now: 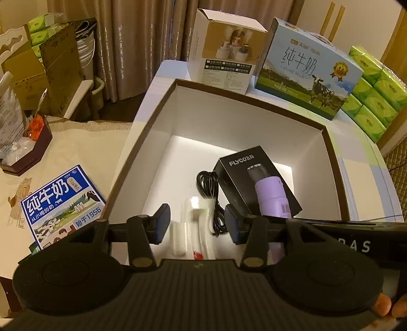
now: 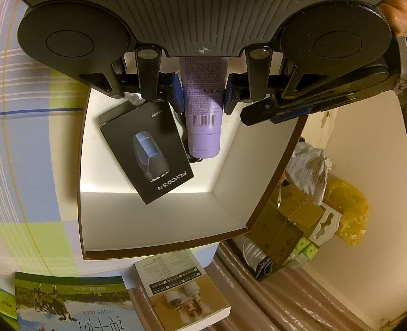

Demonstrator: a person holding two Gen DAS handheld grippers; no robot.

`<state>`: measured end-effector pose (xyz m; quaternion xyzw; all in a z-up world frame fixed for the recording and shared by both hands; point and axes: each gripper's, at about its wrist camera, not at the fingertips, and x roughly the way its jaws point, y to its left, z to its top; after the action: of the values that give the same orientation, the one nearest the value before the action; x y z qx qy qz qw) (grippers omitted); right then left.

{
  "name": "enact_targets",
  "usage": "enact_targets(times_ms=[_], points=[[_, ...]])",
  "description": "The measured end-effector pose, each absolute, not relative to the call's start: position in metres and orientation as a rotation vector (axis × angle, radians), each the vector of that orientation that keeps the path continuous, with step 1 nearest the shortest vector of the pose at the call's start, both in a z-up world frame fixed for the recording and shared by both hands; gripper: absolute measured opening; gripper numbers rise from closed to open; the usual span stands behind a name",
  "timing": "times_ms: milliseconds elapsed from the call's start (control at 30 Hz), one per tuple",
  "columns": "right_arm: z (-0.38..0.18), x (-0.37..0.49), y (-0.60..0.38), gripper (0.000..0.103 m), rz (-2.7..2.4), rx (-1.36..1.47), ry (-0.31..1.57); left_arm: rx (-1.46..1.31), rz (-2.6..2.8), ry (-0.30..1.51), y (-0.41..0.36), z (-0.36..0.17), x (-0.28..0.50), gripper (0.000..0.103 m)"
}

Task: Organize objects
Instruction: 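Lower the cream hair clip with left tool while right tool lowers the purple tube, release both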

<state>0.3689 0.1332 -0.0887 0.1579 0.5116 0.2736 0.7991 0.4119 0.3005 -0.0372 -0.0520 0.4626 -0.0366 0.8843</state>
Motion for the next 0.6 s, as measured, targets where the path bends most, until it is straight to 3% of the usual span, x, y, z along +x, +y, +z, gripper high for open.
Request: enact_targets(times_ms=[600], points=[[-0.0828,0.3708,0.1326,0.031,0.612,0.370,1.063,-0.123,-0.080,0.963,0.3080,-0.0345,0.4078,0.058]])
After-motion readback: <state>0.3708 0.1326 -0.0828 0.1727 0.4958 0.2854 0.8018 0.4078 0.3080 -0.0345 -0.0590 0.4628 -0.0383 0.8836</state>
